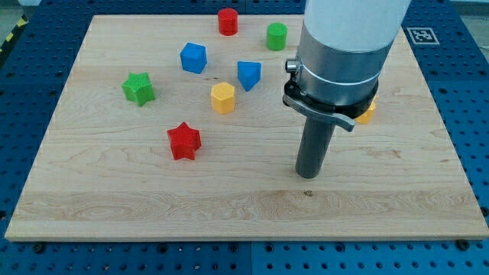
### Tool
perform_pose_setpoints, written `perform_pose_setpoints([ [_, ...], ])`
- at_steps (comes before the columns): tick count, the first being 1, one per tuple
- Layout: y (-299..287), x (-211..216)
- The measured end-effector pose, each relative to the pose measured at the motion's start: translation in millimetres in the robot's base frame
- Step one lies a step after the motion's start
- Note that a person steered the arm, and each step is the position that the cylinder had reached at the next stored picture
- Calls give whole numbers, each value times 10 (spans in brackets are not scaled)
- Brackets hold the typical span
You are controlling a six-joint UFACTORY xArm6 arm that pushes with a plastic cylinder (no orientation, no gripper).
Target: Slide the green circle above the blue triangle
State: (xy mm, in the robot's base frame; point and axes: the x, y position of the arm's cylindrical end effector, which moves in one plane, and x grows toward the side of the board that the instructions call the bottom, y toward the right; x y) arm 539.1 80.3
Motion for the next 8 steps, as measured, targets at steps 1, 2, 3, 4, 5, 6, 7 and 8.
perform_pose_setpoints([
  [1,78,-52],
  [2,111,-56],
  [3,115,-149],
  [4,-27,-423],
  [5,-73,-464],
  [6,-73,-464],
  [7,-6,-474],
  [8,26,-523],
])
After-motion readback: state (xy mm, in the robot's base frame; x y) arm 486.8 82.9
